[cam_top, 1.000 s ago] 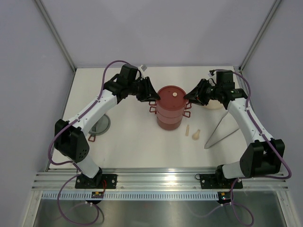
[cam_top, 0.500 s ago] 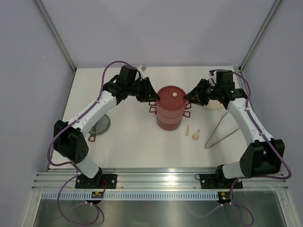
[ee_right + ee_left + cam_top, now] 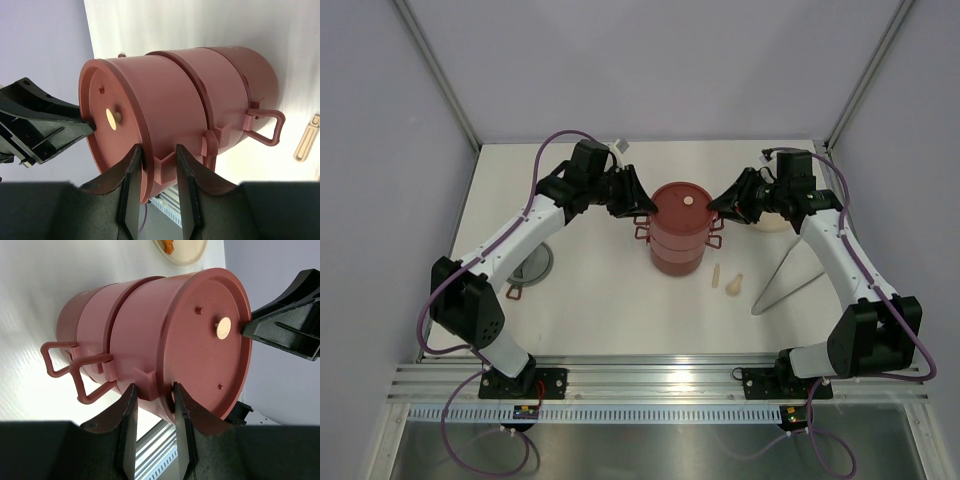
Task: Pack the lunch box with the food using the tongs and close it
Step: Place the packing box into the packing box.
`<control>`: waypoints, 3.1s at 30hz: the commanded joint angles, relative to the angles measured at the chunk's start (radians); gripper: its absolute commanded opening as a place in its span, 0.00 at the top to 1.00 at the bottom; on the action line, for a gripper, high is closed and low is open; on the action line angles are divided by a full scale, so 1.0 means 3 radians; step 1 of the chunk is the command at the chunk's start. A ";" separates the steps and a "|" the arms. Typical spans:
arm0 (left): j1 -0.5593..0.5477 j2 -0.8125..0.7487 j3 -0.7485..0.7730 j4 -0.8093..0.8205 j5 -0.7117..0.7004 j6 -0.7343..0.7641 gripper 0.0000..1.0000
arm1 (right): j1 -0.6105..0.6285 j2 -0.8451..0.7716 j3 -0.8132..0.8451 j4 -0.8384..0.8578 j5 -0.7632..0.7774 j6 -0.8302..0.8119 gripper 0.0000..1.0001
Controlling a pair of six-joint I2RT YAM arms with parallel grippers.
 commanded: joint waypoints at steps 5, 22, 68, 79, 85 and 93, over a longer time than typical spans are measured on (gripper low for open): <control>-0.0203 -0.0150 0.0003 -0.0208 0.0299 0.0305 1.00 | 0.0021 0.0082 -0.0205 -0.0062 0.0201 0.0041 1.00; -0.0203 0.0024 0.0019 -0.0187 0.0171 0.0356 1.00 | 0.0026 -0.0164 -0.0424 -0.0021 0.0258 0.0031 1.00; -0.0269 -0.0176 0.0100 -0.0417 0.0053 0.0561 0.40 | 0.0021 -0.0343 -0.0850 0.0619 -0.0050 -0.0547 1.00; -0.0269 -0.0242 0.0167 -0.0484 0.0038 0.0581 0.40 | 0.0001 -0.0225 -0.0502 0.0205 -0.0157 -0.0644 1.00; -0.0269 -0.0232 0.0167 -0.0484 0.0053 0.0581 0.40 | 0.0000 -0.0149 -0.0262 -0.0153 -0.0029 -0.0726 1.00; -0.0269 -0.0262 0.0203 -0.0494 0.0038 0.0597 0.41 | 0.0000 -0.0159 -0.0144 -0.0230 0.0027 -0.0803 1.00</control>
